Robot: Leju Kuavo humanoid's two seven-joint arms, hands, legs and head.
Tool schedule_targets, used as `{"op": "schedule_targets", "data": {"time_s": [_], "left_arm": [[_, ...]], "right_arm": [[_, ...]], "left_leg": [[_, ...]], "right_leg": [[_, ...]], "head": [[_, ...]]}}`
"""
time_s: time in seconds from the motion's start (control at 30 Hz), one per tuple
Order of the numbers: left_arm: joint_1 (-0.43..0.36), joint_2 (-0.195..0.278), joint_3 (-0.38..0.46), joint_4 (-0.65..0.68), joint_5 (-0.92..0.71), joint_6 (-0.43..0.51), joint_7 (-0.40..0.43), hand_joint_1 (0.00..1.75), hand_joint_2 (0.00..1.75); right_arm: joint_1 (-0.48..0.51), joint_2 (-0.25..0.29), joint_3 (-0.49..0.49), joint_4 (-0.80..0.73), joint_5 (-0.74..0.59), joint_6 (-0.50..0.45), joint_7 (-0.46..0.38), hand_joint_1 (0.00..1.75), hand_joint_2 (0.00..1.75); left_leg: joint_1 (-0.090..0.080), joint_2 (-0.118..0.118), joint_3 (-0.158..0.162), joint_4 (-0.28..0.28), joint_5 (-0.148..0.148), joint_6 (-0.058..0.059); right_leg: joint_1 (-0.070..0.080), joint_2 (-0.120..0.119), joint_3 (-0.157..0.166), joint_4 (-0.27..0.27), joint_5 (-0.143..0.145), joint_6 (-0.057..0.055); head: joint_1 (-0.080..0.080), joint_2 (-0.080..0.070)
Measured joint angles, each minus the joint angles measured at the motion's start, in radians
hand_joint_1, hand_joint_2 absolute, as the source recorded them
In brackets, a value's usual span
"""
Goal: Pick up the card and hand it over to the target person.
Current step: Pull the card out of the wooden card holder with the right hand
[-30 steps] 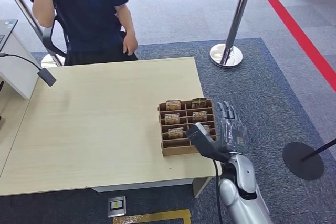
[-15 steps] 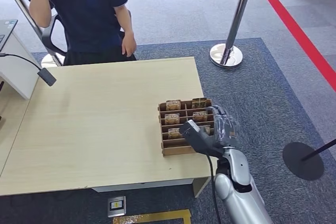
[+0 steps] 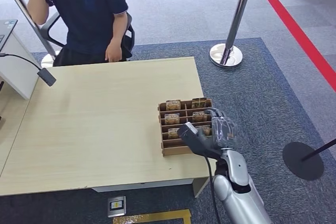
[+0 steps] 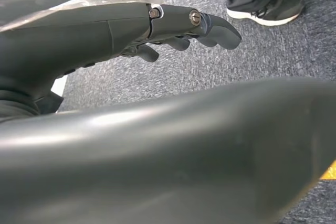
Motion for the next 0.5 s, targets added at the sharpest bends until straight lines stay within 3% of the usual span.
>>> {"op": "schedule_targets", "data": {"time_s": [0.5], "left_arm": [[-0.001, -0.003, 0.010, -0.003, 0.001, 0.000, -0.006, 0.00, 0.00]], "right_arm": [[-0.023, 0.006, 0.008, 0.051, 0.026, 0.022, 0.028, 0.68, 1.75]], "left_leg": [[0.000, 0.001, -0.001, 0.000, 0.000, 0.000]], "right_leg": [[0.000, 0.001, -0.001, 0.000, 0.000, 0.000]], "head": [[0.000, 0.000]]}}
